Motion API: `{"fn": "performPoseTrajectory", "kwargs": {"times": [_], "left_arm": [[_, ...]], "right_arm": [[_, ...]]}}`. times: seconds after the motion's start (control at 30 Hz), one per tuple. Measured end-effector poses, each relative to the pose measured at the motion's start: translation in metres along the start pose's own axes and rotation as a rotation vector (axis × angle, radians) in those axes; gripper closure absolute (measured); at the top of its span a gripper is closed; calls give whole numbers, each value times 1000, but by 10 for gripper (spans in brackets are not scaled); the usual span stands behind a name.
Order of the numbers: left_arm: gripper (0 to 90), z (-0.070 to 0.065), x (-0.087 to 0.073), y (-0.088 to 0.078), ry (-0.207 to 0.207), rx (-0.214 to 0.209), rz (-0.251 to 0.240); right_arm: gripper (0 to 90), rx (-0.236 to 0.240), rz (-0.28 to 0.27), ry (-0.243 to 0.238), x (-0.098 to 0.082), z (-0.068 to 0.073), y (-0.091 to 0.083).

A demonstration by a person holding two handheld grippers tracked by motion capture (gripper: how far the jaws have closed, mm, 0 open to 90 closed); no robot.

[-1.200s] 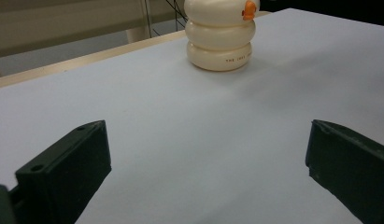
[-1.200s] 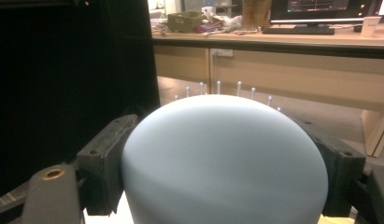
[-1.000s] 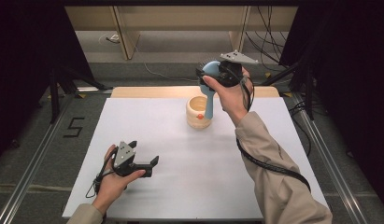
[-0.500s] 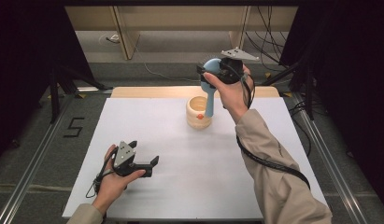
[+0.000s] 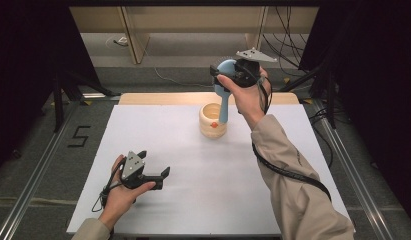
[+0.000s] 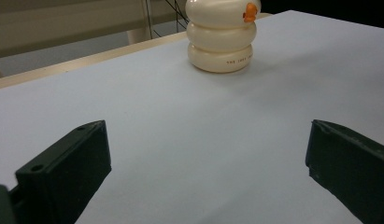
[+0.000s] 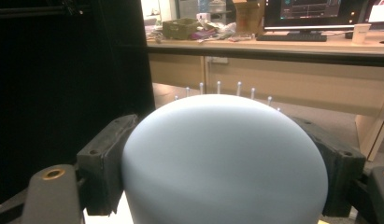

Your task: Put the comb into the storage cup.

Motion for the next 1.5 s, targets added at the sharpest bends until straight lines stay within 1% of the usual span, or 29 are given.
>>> {"fn": "performPoseTrajectory", "kwargs": {"times": [0.5,1.5], "left_arm": [[0,0,0,0,-1,-1,-1],[0,0,0,0,-3,-3,-1]], "right_arm": [[214,-4,-5,-5,3,0,4],[214,-20,-14,-4,5,-4,15]]}}
Point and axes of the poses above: each handheld gripper's, and its own axes: y roughly forward along the jaws, x roughly out of its top, z roughly to its left, the point moved 7 cm from there along y, roughly forward along the jaws, and after that the axes turned 4 degrees about -y, right-handed, at the moved point
